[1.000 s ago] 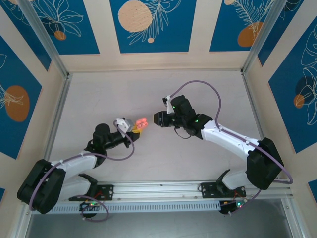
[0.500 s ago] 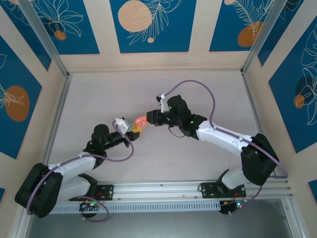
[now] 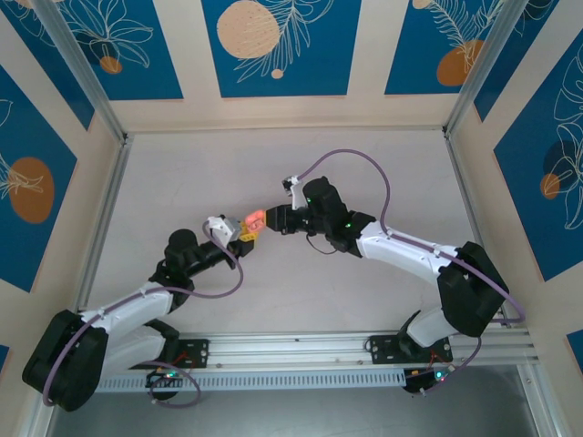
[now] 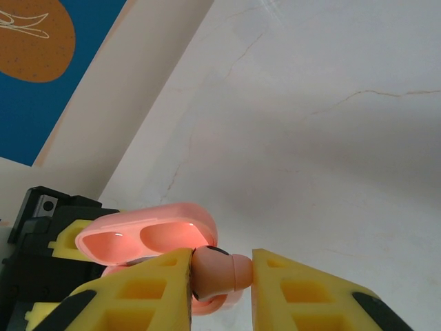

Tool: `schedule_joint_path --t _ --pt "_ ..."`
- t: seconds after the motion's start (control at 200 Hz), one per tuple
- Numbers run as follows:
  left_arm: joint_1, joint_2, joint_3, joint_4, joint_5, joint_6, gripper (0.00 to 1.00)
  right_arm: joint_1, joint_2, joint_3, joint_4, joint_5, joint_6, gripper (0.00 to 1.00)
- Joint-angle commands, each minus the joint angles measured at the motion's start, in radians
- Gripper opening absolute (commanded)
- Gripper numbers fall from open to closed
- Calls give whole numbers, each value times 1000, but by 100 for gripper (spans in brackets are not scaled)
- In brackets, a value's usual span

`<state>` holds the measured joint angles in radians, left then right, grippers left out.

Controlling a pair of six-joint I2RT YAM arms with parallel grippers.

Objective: Insert the wireless bluetooth earbuds into the charging case

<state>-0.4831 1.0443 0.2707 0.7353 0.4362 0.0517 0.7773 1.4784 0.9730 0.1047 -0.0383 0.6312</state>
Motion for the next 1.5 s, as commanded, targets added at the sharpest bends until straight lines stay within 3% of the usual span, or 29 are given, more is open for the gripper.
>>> schedule_joint_path --t 0.0,0.105,0.355,0.565,0.855,1.155,1.495 --pt "-12 -20 17 38 14 -12 24 13 25 17 -12 -24 -12 26" --pt "-12 -20 21 38 16 -13 24 16 25 22 -14 -41 -14 30" --pt "-12 -27 21 20 14 -9 24 -1 -54 9 -19 -23 -52 56" --pt "-12 -23 21 19 24 -6 24 -47 -142 0 -39 -82 -101 62" --pt "-12 -20 24 28 42 -9 24 -152 -144 20 -77 -309 -77 59" --pt "-13 -27 31 29 51 -10 24 -180 -52 -8 -25 -433 -4 49" --pt "-13 -44 33 13 47 -9 24 -181 0 -37 40 -483 42 37"
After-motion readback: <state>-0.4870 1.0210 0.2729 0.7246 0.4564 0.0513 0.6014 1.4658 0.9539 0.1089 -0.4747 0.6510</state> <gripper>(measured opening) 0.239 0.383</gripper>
